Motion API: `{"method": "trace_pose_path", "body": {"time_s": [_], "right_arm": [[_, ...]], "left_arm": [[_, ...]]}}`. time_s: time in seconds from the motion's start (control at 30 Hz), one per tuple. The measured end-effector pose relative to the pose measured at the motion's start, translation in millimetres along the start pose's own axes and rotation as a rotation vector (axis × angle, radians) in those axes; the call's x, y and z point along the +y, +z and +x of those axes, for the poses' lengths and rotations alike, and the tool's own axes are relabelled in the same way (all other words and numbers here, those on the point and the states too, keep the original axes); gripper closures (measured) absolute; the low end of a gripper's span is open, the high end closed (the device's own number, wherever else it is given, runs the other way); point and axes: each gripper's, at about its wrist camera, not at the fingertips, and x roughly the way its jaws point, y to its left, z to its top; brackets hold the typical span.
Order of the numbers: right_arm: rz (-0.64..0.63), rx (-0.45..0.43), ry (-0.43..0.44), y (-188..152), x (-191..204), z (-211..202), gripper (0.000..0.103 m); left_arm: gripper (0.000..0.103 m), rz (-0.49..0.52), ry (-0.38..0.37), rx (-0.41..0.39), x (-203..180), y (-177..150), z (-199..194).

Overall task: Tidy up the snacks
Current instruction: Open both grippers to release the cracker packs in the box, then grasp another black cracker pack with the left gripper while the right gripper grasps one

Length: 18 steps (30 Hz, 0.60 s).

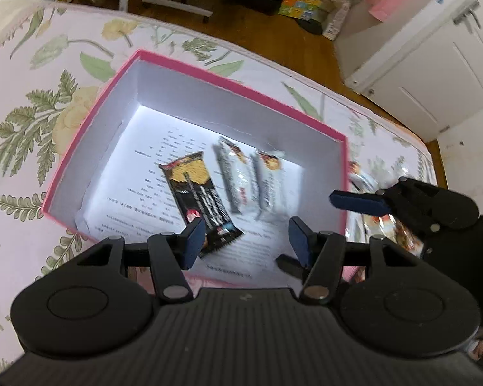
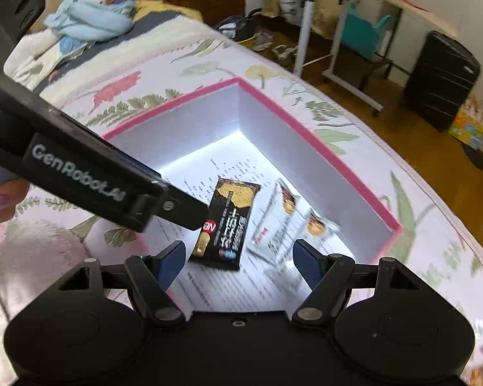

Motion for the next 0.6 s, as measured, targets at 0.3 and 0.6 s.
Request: {"method": "trace_pose_path", "body": {"time_s": [0.3,0.6], "right_arm": [[-0.012,-0.085,-0.070,-50.8,-11.8,-87.3,0.025],[0.173,-0.164,-0.046,-158.9,-52.3,-151.3,0.025]], "left_arm": [[0.046,0.201,0.002,-0.004,-67.4,-37.9,-51.1],[0.045,0.331,-0.055,0.088,-126.8,-83.2,-37.9]]}}
